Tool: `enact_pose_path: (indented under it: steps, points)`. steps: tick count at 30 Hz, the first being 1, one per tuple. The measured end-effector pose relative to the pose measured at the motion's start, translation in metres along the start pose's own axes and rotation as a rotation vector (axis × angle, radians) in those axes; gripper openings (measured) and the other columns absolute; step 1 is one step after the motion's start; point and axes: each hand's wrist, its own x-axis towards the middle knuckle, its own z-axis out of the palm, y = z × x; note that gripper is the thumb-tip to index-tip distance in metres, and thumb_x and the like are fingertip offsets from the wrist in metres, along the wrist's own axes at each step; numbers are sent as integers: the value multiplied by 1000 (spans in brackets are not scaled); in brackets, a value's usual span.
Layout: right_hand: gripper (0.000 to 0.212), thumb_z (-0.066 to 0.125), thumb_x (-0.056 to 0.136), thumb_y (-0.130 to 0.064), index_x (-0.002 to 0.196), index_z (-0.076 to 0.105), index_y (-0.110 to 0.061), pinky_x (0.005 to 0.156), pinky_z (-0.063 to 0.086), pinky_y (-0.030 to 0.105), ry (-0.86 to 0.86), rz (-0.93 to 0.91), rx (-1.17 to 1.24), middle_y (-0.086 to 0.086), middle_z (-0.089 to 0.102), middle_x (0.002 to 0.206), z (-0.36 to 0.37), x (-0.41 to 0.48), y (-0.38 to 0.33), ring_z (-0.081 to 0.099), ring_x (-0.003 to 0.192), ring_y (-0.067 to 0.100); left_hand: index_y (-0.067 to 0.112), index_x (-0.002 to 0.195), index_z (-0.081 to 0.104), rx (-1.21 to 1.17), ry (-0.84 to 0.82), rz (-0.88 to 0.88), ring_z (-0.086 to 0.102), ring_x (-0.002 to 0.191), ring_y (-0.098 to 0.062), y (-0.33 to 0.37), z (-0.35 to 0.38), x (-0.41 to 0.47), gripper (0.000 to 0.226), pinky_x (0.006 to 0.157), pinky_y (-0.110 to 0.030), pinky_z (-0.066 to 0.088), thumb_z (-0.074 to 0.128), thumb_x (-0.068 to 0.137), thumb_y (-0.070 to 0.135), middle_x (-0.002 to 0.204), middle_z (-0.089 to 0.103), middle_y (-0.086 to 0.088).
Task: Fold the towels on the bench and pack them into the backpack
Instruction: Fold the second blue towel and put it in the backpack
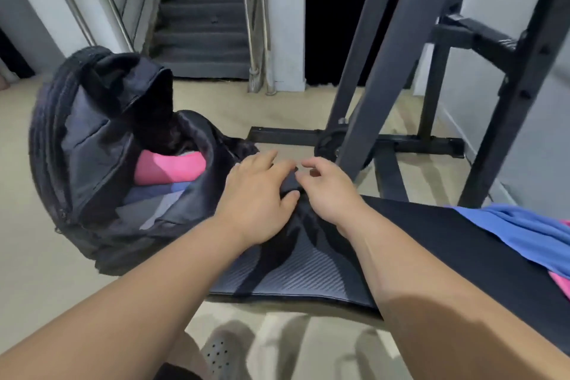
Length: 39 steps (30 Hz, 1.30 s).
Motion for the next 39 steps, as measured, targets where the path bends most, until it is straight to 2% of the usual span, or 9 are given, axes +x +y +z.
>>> enact_pose_path:
  steps: [6,11,16,20,23,28,31,33,39]
  points:
    - [36,39,101,-51,122,62,-33,102,44,44,198,191,-77,2,58,126,-65,-51,116,53,119,26,31,143,45,-13,-216,138,40,135,-31,94,80,7,55,108,-46,38,53,93,52,150,41,-2]
    - [44,40,100,-55,132,59,-29,94,33,34,295,326,-204,1,57,131,-111,-86,187,43,128,28,32,147,40,-37,-333,199,32,143,-31,163,133,19,57,114,-46,31,53,95,52,162,27,-4]
    - [50,55,93,-56,132,61,-27,108,36,46,542,393,-406,3,58,134,-157,-92,217,42,132,31,33,149,36,0,-445,259,30,143,-31,207,171,39,60,113,-47,31,51,95,55,162,26,-2]
    - [55,61,89,-54,138,56,-30,119,20,53,591,529,-525,6,47,149,-189,-92,244,27,147,33,36,149,34,28,-530,305,29,141,-30,234,193,52,64,111,-48,33,51,93,60,159,29,0]
    - [62,60,91,-50,147,42,-31,122,11,56,563,682,-476,8,33,159,-207,-97,266,13,152,34,36,141,40,100,-485,287,35,130,-29,245,205,54,58,103,-47,39,45,91,66,145,40,1]
    - [66,63,89,-30,149,37,-35,120,13,54,597,763,-472,5,29,159,-217,-103,280,14,151,32,32,138,38,209,-384,355,43,119,-28,271,207,61,57,98,-47,39,43,91,64,132,46,-1]
    - [71,63,82,-17,146,42,-38,114,23,49,596,772,-472,1,32,155,-221,-104,280,20,146,31,32,152,25,161,-402,426,38,132,-30,296,211,78,72,106,-49,37,51,91,61,151,35,-4]
    - [71,64,81,-15,145,44,-38,109,26,46,630,766,-449,0,33,154,-223,-106,281,24,142,30,34,158,10,177,-460,492,24,146,-31,313,215,90,84,116,-56,27,54,91,59,166,13,-4]
    - [42,61,88,-13,123,66,-36,94,25,39,721,730,-409,-4,50,136,-228,-112,290,34,125,27,32,160,4,160,-543,504,12,154,-26,342,232,105,89,119,-58,19,53,91,61,169,-4,2]
